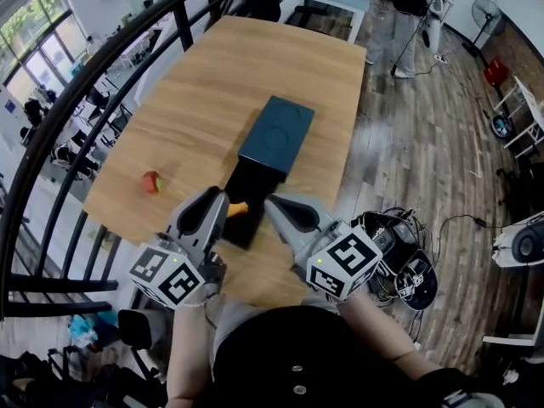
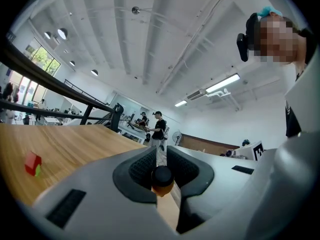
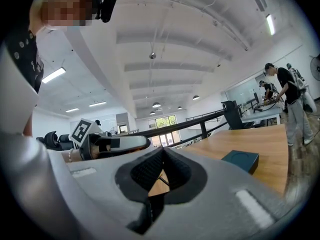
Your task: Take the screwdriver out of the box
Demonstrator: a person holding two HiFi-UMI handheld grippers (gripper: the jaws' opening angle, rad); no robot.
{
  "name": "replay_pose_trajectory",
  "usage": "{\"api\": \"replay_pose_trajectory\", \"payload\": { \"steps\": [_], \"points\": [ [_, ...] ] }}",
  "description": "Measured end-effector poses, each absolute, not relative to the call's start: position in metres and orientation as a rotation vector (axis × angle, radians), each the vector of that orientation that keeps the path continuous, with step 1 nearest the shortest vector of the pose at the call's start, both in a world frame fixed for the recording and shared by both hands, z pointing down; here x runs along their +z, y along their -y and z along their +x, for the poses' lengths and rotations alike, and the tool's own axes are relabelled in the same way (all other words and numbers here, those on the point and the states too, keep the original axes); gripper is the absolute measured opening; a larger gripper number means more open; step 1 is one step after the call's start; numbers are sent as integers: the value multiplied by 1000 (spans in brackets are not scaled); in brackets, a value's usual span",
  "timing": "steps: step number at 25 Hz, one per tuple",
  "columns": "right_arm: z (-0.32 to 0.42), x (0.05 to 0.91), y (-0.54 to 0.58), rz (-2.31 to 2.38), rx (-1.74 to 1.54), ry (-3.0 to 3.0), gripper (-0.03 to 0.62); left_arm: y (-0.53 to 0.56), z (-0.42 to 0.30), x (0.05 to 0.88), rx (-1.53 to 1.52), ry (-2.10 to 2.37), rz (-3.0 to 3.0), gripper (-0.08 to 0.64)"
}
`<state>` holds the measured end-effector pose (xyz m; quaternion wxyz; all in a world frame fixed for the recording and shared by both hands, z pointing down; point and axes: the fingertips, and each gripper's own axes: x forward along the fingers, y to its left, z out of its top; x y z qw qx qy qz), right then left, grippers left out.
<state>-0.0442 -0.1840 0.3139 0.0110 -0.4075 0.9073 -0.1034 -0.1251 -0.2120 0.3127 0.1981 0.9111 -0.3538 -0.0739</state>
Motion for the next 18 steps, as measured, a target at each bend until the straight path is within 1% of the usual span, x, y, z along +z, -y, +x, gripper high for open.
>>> {"api": "replay_pose_trajectory", "payload": {
  "steps": [18],
  "points": [
    [-60,342,162,-1208,-435,-2896,-4,207,-130,322,-216,994,2498,78]
  ]
}}
